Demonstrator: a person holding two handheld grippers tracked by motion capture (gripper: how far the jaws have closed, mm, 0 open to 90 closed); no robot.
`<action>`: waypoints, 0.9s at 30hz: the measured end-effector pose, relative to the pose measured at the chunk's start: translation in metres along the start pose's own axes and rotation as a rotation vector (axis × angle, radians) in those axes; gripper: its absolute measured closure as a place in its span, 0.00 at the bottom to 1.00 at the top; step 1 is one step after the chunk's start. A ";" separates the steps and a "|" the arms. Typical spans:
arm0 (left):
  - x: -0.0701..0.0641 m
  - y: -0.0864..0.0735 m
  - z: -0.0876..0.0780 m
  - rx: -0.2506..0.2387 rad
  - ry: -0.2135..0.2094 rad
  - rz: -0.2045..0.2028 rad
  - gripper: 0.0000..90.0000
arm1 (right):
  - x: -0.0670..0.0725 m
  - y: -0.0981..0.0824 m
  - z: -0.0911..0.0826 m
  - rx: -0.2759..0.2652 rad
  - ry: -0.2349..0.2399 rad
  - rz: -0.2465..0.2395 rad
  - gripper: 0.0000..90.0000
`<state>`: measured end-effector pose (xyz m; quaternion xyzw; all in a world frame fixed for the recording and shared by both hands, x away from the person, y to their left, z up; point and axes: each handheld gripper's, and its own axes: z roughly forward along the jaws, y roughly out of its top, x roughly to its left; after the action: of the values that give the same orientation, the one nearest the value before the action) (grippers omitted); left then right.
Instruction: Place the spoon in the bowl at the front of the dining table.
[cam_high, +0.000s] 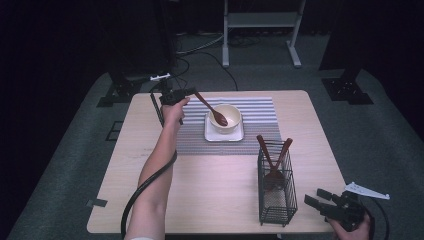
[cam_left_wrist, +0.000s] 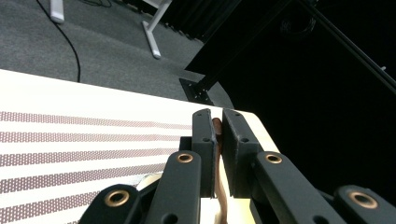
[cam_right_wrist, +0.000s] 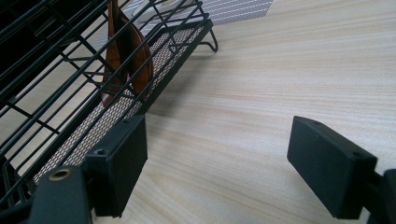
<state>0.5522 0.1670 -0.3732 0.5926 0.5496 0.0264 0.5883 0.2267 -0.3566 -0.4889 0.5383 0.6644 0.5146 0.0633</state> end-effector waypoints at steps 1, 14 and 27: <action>0.000 0.000 0.000 0.000 0.000 0.000 0.94 | 0.000 0.000 0.000 0.000 0.000 0.000 0.21; 0.007 -0.009 0.004 -0.002 -0.004 -0.020 0.93 | 0.000 0.000 0.000 0.001 0.002 -0.001 0.21; 0.012 -0.014 0.008 0.012 -0.001 -0.026 0.90 | 0.000 0.000 0.000 0.000 0.000 -0.002 0.21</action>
<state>0.5533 0.1659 -0.3935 0.5891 0.5570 0.0153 0.5852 0.2265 -0.3570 -0.4890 0.5375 0.6650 0.5146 0.0638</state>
